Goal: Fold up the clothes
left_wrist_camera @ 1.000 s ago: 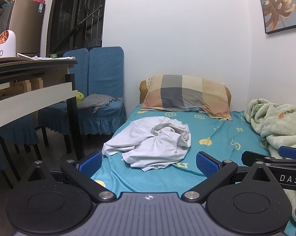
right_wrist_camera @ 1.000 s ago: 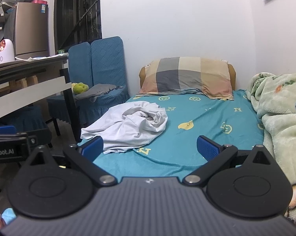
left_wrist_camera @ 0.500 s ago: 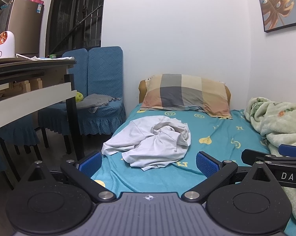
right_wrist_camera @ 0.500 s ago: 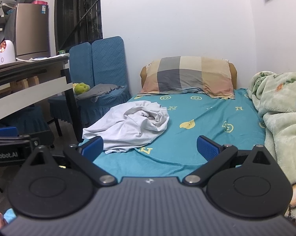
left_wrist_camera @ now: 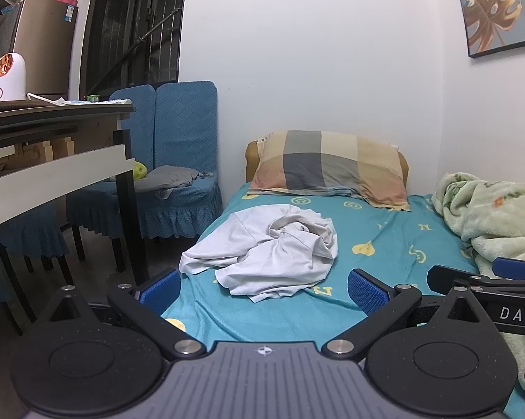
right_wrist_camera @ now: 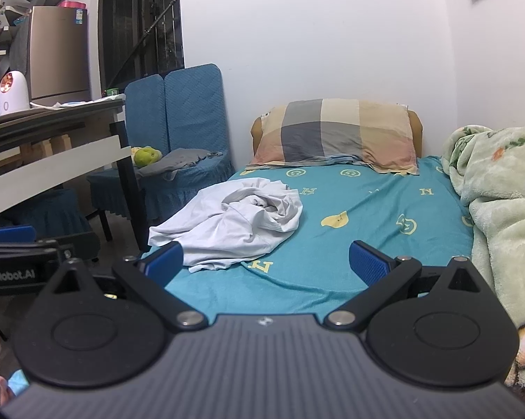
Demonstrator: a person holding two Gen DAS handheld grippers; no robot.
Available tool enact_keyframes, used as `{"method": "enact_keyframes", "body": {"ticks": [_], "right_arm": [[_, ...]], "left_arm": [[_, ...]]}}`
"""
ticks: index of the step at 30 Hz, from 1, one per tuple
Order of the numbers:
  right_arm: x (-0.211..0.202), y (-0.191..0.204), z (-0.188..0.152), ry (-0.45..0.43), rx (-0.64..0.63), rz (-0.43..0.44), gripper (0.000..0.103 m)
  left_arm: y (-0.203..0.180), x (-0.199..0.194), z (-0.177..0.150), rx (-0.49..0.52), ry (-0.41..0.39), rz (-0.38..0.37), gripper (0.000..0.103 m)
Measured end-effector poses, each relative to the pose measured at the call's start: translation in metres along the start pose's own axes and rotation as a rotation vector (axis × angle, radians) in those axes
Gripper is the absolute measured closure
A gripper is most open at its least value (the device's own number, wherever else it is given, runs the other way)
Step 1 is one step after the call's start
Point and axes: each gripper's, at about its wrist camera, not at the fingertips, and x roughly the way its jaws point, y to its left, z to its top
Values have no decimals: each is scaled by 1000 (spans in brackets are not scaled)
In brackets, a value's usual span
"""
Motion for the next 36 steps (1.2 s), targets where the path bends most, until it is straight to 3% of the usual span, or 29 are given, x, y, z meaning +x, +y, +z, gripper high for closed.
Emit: {"method": "enact_keyframes", "body": {"ticks": [22, 32, 36], "right_arm": [[0, -2, 0, -5, 25, 21, 0], [116, -19, 38, 50, 80, 39, 0], [164, -26, 53, 73, 102, 47, 0]], "left_arm": [[1, 2, -1, -10, -7, -10, 0], [11, 19, 3, -65, 26, 12, 0], [22, 41, 3, -97, 45, -20, 0]]}}
